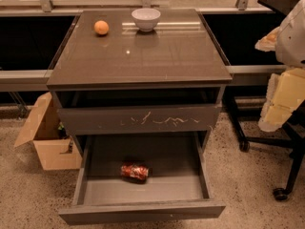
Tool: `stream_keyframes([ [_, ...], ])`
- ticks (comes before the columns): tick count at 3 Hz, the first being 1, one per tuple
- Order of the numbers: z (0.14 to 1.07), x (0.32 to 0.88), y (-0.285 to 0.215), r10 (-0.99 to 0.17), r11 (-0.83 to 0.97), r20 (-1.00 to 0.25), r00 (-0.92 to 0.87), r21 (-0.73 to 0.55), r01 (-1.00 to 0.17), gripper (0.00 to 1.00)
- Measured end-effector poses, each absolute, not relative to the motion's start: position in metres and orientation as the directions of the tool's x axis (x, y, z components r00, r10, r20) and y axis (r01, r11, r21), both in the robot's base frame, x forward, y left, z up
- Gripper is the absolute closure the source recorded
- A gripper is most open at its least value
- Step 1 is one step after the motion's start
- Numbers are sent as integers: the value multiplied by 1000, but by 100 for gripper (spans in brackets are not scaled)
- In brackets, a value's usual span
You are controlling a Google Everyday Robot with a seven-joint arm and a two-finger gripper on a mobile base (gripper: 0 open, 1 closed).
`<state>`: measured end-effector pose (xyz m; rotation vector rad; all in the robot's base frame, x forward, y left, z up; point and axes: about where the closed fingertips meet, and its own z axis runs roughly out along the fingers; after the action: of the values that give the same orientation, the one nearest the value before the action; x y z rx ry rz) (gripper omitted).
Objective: Pick coke can from middle drawer and place on counter
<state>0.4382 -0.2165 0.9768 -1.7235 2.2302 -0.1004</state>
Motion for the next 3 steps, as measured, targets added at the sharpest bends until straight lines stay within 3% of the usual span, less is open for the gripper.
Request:
stream_keyframes([
  [2,950,440,-207,-948,255,-248,-200,-216,-942,0],
  [3,902,438,-189,-923,243,-345,-172,-176,-954,0],
])
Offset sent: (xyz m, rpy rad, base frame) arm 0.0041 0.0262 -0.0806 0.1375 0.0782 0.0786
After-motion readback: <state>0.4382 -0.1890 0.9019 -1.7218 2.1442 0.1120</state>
